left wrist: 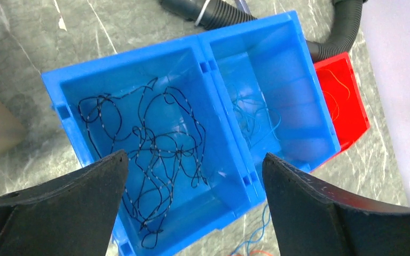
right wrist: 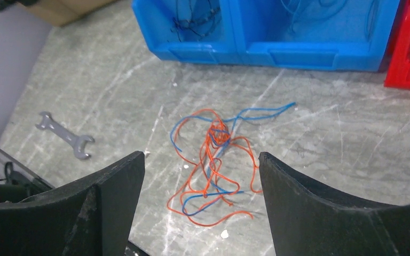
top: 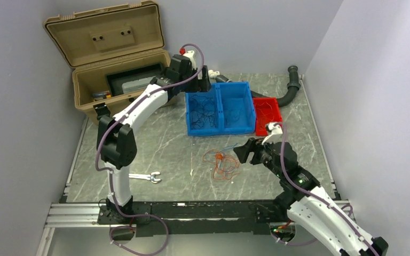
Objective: Untangle the cables
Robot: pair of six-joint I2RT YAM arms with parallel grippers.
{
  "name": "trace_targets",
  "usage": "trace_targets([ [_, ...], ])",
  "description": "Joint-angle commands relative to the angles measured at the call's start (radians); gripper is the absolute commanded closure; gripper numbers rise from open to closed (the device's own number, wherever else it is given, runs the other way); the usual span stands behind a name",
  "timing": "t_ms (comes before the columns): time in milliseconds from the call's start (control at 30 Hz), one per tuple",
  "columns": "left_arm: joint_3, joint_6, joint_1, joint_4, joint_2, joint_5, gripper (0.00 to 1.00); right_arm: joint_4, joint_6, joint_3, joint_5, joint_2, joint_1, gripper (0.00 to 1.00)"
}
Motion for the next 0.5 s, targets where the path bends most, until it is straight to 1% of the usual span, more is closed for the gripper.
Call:
trace_targets([
  [0,-0.006,0.055,-0.009,-0.074,-0.126,0.051,0.01,-0.047,-0.019,0.068,-0.007,0.151,0.004,0.19],
  [67,-0.067,0.11,-0.01,-0.092,-0.2,0.106,0.01,-0.049,-0.018,0.074,-0.011,0.216,0.004,0.19],
  [133,-0.19,0.11,-0.013,-0.051,-0.312,0.117,0.01,-0.035,-0.014,0.074,-0.025,0.267,0.003,0.19],
  [333,-0.668,0.087,-0.02,0.201,-0.659,0.168,0.01,0.017,-0.008,0.083,-0.094,0.403,0.004,0.19],
  [467,-0.906,0.105,-0.044,0.336,-0.816,0.17,0.01,0.039,0.004,0.091,-0.124,0.517,0.004,0.19],
])
